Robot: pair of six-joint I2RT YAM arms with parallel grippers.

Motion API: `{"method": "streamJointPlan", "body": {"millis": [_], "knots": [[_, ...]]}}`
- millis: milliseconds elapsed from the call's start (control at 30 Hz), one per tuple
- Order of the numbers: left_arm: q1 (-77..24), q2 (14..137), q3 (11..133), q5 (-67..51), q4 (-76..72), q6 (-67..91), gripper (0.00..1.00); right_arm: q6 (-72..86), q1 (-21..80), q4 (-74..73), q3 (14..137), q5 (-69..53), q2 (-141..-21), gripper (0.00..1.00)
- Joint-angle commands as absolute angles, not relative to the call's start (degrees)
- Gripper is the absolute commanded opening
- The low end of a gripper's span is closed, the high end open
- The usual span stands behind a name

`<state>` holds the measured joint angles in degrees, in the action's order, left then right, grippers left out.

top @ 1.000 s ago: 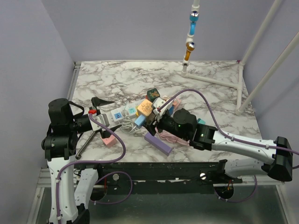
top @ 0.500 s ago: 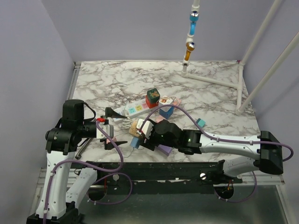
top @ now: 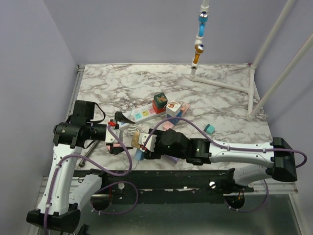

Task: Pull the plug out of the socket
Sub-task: Remove the plug from the socket.

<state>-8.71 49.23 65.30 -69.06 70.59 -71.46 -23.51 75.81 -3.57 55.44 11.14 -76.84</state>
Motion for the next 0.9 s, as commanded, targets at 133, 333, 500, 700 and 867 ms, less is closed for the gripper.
{"method": "streamJointPlan", "body": {"millis": [133,333,500,700,867], "knots": [[-11.70,53.29,69.09,-65.59,87.46,-91.47,0.99,-27.33,76.17,-2.67,59.92,10.82,-76.57,0.30],[-13.57,51.77,68.19,-64.58,82.32,-88.00,0.98,-26.78,76.27,-2.69,61.25,10.05,-78.02,0.29],[-14.23,50.07,67.39,-64.48,76.93,-84.74,0.88,-26.65,76.79,-2.63,61.27,10.01,-78.90,0.29],[-14.93,50.08,67.03,-63.56,77.54,-85.81,0.73,-26.55,77.27,-2.25,61.15,9.89,-78.71,0.28],[-15.90,50.00,66.92,-62.53,78.67,-86.76,0.49,-26.55,77.45,-1.68,61.18,10.26,-78.66,0.29]]}}
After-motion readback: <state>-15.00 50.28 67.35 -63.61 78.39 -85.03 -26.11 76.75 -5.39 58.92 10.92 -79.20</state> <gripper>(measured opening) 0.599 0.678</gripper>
